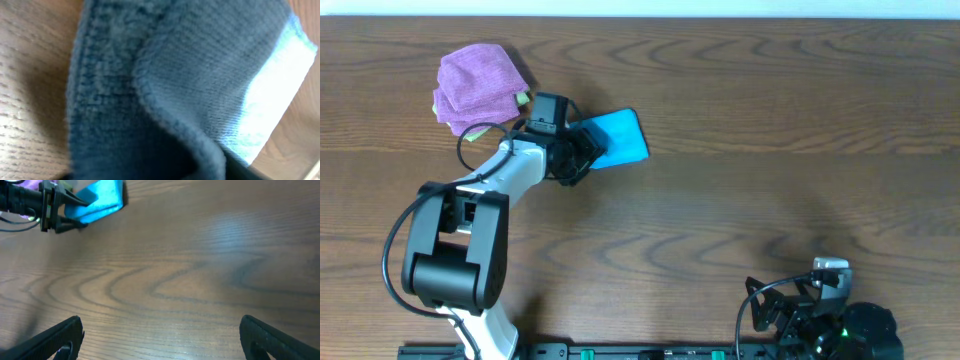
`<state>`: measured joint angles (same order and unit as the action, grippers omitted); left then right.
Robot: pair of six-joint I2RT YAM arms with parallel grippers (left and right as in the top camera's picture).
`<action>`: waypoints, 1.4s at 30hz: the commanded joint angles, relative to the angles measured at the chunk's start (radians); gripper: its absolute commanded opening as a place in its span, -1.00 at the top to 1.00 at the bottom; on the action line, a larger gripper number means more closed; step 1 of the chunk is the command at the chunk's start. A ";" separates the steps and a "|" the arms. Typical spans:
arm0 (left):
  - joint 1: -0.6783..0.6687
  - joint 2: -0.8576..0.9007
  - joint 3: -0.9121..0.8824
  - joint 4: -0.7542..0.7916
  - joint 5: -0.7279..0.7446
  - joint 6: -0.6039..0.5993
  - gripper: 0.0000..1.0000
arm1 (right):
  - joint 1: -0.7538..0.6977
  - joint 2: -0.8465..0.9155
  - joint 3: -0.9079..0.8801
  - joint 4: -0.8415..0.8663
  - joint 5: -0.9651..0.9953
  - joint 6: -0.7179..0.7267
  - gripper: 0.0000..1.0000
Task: Fold the cloth
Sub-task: 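Grasp the folded blue cloth with the left gripper and lift it, then carry the blue cloth with the left gripper onto the purple cloth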
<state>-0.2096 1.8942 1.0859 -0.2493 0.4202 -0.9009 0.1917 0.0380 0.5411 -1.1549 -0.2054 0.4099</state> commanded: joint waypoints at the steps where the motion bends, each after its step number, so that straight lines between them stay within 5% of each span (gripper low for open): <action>1: -0.020 -0.006 -0.004 0.000 -0.085 0.005 0.35 | -0.008 -0.007 -0.003 -0.009 0.007 0.009 -0.99; 7: -0.027 -0.004 -0.004 0.055 -0.086 0.126 0.88 | -0.008 -0.007 -0.003 -0.009 0.007 0.009 -0.99; 17: -0.025 -0.011 0.183 -0.011 -0.005 0.251 0.89 | -0.008 -0.007 -0.003 -0.009 0.007 0.009 -0.98; 27: 0.039 -0.011 0.557 -0.271 -0.163 0.293 0.89 | -0.008 -0.007 -0.003 -0.009 0.007 0.009 -0.98; 42: 0.257 0.008 0.621 -0.070 -0.200 0.296 0.89 | -0.008 -0.007 -0.003 -0.009 0.007 0.008 -0.99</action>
<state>0.0353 1.8946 1.6848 -0.3405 0.2432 -0.6239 0.1917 0.0380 0.5407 -1.1625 -0.2050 0.4099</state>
